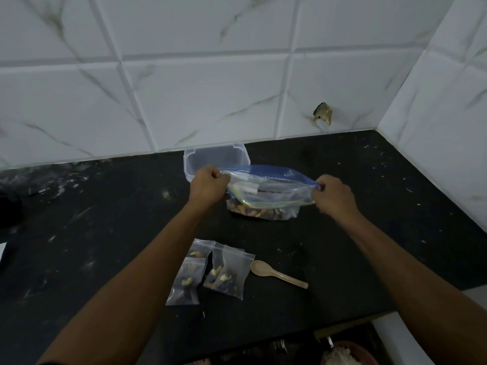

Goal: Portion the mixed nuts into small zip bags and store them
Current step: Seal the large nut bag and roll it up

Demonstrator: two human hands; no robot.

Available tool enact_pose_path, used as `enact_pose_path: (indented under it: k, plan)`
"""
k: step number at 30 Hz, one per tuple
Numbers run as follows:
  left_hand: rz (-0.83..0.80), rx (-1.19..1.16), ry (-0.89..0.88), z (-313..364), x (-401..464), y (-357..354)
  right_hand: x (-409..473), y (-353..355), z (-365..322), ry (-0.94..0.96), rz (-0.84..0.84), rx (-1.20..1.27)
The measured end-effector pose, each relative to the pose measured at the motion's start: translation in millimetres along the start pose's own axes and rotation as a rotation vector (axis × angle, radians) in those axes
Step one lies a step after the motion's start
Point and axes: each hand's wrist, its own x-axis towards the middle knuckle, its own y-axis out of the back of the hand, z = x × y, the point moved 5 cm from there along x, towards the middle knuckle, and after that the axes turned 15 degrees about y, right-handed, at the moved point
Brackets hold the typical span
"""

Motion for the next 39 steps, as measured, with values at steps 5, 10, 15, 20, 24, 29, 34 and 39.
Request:
enact_pose_path:
  k: [5, 10, 15, 20, 24, 29, 34, 39]
  plan:
    - [-0.295, -0.199, 0.161, -10.9, 1.0, -8.0, -6.0, -13.5, 8.1, -0.295, -0.170, 0.719]
    - [-0.423, -0.245, 0.320, -14.0, -4.8, -7.1, -5.9, -10.9, 10.5, -0.364, -0.143, 0.740]
    - [-0.009, 0.024, 0.109, -5.8, 0.9, 8.3, 3.2, 11.3, -9.8, 0.146, 0.240, -0.144]
    - [-0.078, 0.178, 0.000, 2.8, 0.4, 9.5, 6.5, 11.5, -10.4, 0.096, -0.005, 0.132]
    - [-0.122, 0.166, 0.051, -1.4, 5.8, 6.5, -4.1, 4.4, -18.7, -0.116, -0.308, 0.621]
    - [-0.046, 0.108, 0.029, 4.5, 7.4, 14.4, 2.4, 21.2, 4.2, -0.107, -0.107, 0.283]
    - [-0.059, 0.071, -0.051, 17.2, -1.3, 5.8, 5.4, 27.6, -16.8, 0.238, 0.056, -0.240]
    - [-0.100, -0.033, -0.020, 17.9, -1.5, 9.1, -9.2, 18.8, -30.1, 0.009, -0.541, 0.599]
